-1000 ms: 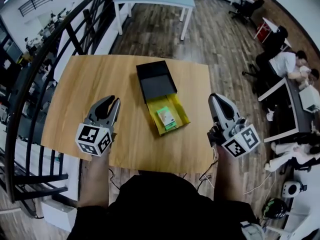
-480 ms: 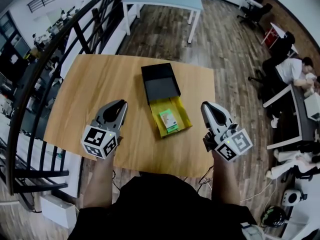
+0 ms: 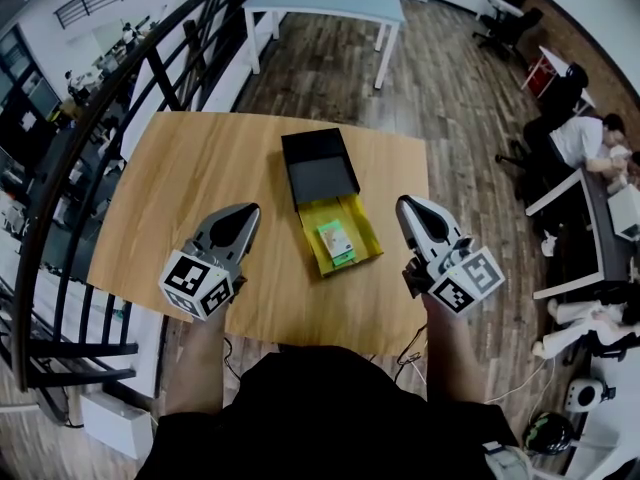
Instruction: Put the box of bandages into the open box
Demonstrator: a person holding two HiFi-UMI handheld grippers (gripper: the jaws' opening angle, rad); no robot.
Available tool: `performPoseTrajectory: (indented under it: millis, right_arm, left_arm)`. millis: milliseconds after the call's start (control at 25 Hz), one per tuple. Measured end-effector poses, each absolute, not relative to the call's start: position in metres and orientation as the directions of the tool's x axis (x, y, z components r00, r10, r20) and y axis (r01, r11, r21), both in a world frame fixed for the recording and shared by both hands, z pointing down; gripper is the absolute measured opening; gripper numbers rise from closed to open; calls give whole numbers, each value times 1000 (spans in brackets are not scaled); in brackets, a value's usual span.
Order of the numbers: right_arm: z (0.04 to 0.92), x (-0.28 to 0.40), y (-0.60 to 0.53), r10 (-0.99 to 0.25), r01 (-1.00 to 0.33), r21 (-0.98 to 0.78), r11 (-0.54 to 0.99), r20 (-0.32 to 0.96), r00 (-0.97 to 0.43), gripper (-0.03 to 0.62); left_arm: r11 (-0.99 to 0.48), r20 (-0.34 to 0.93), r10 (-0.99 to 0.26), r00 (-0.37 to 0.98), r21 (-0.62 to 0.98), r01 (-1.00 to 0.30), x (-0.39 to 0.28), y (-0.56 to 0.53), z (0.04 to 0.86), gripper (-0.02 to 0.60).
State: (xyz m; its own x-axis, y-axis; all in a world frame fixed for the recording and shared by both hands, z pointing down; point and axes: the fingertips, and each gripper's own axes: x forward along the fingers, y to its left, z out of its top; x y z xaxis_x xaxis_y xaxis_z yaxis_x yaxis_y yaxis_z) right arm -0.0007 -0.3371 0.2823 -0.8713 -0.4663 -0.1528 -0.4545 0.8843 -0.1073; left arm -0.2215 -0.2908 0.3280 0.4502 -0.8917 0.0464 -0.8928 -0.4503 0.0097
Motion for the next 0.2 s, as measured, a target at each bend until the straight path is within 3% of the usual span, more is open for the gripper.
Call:
performPoseTrajectory:
  millis: [200]
  right_arm:
    - [274, -3, -334, -465, -453, -108, 885, -167, -869, 35]
  left_arm:
    - [-462, 20, -887, 462, 6, -887, -216, -288, 322, 17]
